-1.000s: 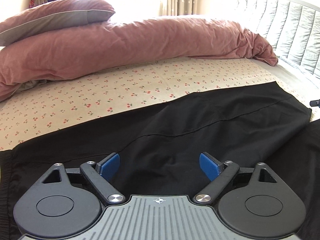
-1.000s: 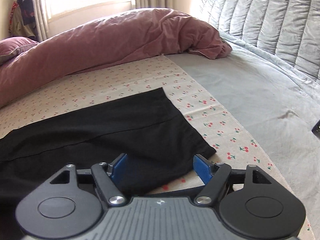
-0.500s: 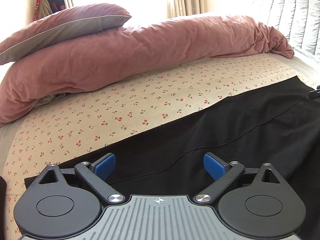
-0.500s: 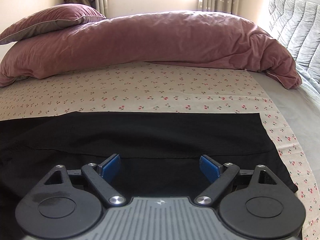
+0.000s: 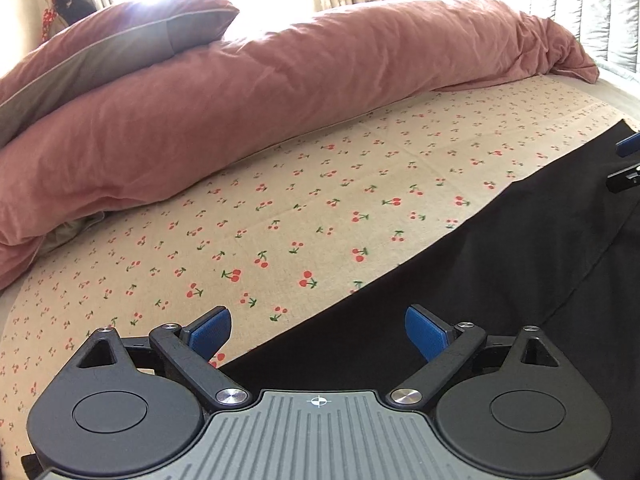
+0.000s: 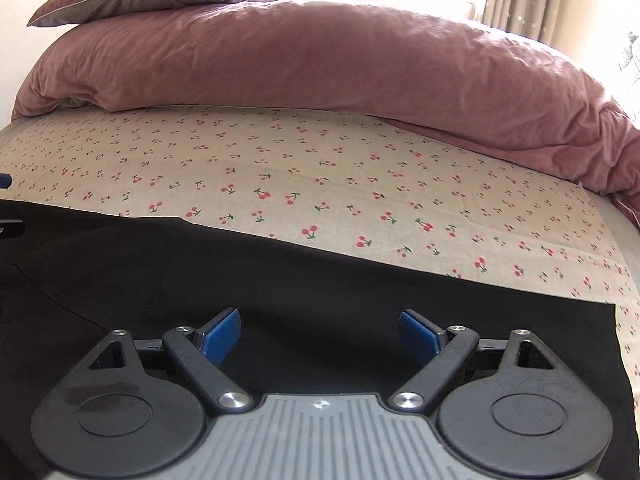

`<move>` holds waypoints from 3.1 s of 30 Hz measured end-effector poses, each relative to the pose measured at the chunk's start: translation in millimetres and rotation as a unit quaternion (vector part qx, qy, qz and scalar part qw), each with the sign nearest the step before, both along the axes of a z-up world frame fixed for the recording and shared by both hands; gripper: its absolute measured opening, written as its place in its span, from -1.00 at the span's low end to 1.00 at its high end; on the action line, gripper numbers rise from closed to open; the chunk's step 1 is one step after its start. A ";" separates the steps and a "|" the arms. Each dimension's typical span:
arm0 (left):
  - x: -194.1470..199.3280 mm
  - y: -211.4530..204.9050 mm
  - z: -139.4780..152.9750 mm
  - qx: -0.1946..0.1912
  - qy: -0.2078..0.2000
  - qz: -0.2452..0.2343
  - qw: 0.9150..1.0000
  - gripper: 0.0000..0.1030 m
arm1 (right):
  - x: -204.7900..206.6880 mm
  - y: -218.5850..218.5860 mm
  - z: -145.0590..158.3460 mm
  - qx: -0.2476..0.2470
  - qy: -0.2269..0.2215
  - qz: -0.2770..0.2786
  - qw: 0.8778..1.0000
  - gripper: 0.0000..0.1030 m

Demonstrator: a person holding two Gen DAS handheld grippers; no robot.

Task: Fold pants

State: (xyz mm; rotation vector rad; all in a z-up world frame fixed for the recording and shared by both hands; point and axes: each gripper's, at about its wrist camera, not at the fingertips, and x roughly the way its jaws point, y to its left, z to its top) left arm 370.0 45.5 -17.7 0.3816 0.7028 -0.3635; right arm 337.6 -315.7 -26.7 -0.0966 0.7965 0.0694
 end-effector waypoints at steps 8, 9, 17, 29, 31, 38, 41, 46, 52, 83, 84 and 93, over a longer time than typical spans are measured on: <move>17.7 16.6 -22.9 -0.036 0.038 0.007 0.999 -0.12 | 38.1 -4.4 -22.9 0.003 -0.008 -0.003 1.000 0.62; 15.5 15.8 -23.0 -0.038 0.037 0.000 0.999 -0.31 | 42.2 -9.4 -25.4 0.017 -0.003 -0.006 1.000 0.61; 1.6 -9.5 -24.0 -0.011 0.017 -0.002 1.000 -1.00 | 46.9 -9.4 -25.1 0.059 -0.004 0.024 0.998 -0.68; -33.5 -1.7 23.9 -0.072 -0.032 0.056 0.995 -1.00 | 8.4 18.2 2.5 -0.015 -0.065 -0.003 0.998 -1.00; -51.0 2.2 37.1 -0.080 -0.041 0.054 0.995 -1.00 | -11.2 17.1 18.0 -0.019 -0.083 -0.002 0.996 -1.00; -136.4 14.9 64.3 -0.118 -0.060 0.034 0.991 -1.00 | -86.3 2.8 57.8 0.005 -0.124 -0.022 0.992 -1.00; -176.3 16.9 65.1 -0.131 -0.062 0.024 0.989 -1.00 | -105.3 -4.0 61.5 0.044 -0.106 -0.030 0.993 -0.97; -225.4 19.3 53.9 -0.154 -0.035 0.013 0.987 -1.00 | -117.9 -13.0 62.0 0.122 -0.086 -0.057 0.987 -0.03; -267.3 24.6 18.4 -0.161 0.032 -0.006 0.986 -1.00 | -126.2 -23.0 48.4 0.169 -0.066 -0.107 0.978 0.17; -275.7 169.8 -19.3 -0.348 -0.014 0.356 0.867 -0.11 | -116.2 -67.0 -43.9 0.290 -0.088 -0.214 0.929 0.02; -275.2 170.9 -20.1 -0.351 -0.017 0.360 0.865 -0.48 | -117.4 -68.8 -45.4 0.292 -0.094 -0.217 0.927 -0.03; -288.2 173.8 9.3 -0.321 -0.079 0.342 0.880 -1.00 | -144.5 -70.3 -18.4 0.263 -0.120 -0.214 0.933 -0.96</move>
